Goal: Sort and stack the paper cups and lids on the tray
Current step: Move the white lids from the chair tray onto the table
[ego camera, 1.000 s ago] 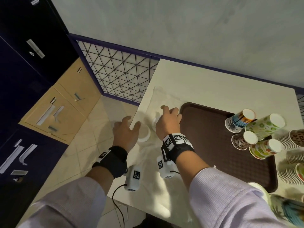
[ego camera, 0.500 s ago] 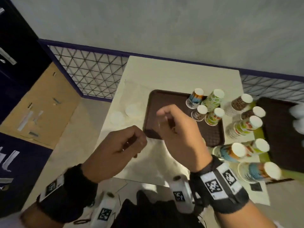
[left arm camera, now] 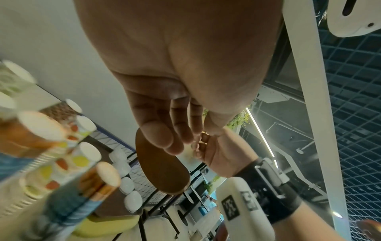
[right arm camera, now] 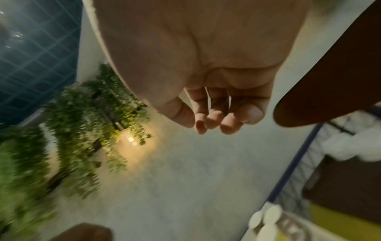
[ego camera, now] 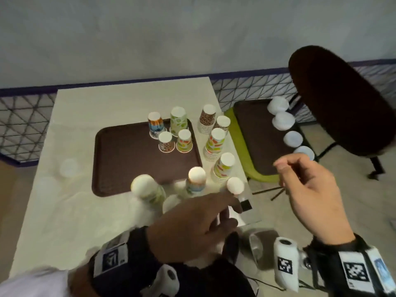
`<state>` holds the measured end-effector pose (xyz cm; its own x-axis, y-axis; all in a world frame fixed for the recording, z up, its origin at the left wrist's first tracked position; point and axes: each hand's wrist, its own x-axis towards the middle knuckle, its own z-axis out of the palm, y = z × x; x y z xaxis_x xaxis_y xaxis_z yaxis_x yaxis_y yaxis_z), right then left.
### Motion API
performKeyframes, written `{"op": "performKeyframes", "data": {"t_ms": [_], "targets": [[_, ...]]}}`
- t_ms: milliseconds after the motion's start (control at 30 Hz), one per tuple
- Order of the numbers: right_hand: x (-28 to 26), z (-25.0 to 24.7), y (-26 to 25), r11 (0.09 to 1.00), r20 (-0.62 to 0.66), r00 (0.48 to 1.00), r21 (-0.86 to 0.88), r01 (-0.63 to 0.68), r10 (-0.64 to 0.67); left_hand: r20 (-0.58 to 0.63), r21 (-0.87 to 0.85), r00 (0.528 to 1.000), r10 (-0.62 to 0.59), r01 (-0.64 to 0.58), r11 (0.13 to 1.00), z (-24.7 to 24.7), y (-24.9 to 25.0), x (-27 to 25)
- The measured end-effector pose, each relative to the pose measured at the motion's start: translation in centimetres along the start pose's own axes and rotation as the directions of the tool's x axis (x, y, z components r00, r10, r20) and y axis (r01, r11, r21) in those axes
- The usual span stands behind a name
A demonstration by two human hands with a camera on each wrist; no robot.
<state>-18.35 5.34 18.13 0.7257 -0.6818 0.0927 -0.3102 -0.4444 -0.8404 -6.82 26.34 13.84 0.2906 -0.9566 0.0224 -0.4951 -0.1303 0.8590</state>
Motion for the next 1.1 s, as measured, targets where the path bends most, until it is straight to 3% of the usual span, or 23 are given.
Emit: {"op": "performKeyframes", "data": {"t_ms": [167, 233, 333, 500, 633, 833, 967, 1100], "targets": [[6.9, -7.0, 12.1, 0.987, -0.079, 0.985, -0.039, -0.158, 0.155, -0.07, -0.045, 0.995, -0.066, 0.063, 0.997, 6.5, 2.2, 9.8], [10.4, -9.2, 17.6, 0.981, -0.093, 0.984, -0.111, -0.16, 0.15, -0.102, -0.063, 0.988, -0.119, 0.112, 0.992, 9.4, 2.6, 14.1], [14.9, -11.4, 24.1, 0.936, -0.058, 0.98, -0.289, -0.2, 0.191, -0.161, -0.089, 0.97, -0.183, 0.17, 0.981, 13.6, 1.8, 20.6], [20.8, -12.8, 30.9, 0.892, 0.031, 0.952, -0.359, -0.275, 0.306, -0.221, -0.211, 0.905, -0.364, 0.32, 0.924, 19.7, -1.6, 29.6], [23.9, -12.1, 34.6, 0.851, 0.155, 0.911, -0.443, -0.281, 0.382, -0.185, -0.255, 0.824, -0.536, 0.486, 0.836, 21.9, -4.1, 34.5], [26.3, -10.3, 38.0, 0.748, 0.212, 0.874, -0.626, -0.222, 0.436, -0.158, -0.274, 0.718, -0.678, 0.628, 0.729, 23.1, -7.3, 38.5], [26.7, -9.7, 39.0, 0.691, 0.266, 0.856, -0.71, -0.136, 0.443, -0.129, -0.217, 0.693, -0.71, 0.679, 0.702, 23.4, -8.4, 39.8], [26.8, -9.3, 39.3, 0.734, 0.296, 0.846, -0.662, -0.154, 0.444, -0.106, -0.168, 0.684, -0.722, 0.703, 0.691, 23.4, -8.6, 40.3]]}}
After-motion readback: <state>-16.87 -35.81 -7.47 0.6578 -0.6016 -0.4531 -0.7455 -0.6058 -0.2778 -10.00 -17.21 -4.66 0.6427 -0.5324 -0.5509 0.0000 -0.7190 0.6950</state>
